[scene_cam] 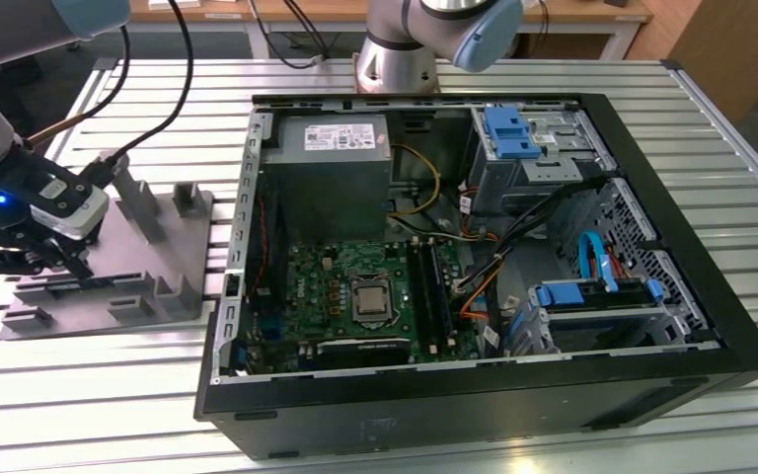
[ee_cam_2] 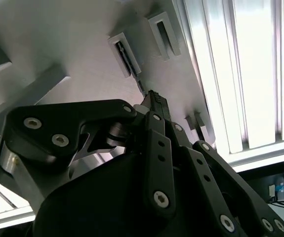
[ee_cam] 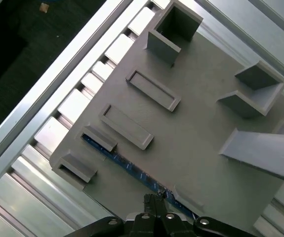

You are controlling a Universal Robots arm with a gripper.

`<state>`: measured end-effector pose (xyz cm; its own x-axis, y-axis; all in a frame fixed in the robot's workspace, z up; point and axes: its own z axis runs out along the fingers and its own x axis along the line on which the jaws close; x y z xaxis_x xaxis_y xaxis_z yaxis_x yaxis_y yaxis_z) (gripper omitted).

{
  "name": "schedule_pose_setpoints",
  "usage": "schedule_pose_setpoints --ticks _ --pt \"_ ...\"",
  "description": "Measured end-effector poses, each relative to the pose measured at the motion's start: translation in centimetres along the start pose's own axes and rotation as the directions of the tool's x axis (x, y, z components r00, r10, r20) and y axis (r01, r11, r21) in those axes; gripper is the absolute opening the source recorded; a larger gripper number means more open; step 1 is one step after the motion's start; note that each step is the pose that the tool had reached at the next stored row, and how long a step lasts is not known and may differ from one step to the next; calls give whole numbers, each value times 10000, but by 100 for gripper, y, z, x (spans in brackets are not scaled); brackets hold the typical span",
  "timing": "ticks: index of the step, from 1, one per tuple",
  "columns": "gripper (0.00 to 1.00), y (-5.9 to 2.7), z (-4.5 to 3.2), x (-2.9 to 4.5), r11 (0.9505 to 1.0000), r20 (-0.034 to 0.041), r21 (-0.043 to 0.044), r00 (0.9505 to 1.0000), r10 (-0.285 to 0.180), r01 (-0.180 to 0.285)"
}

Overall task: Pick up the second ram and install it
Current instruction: 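Pick up the second ram and move it above second insertion slot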

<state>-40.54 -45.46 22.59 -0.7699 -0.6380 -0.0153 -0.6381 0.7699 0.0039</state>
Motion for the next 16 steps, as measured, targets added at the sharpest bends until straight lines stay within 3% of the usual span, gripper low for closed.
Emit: schedule_pose_setpoints --ticks 10,16 --pt "10 0 0 0 9980 -2 -10 9980 -625 625" --pt "10 0 0 0 9941 -4 -17 9941 -1081 1081"
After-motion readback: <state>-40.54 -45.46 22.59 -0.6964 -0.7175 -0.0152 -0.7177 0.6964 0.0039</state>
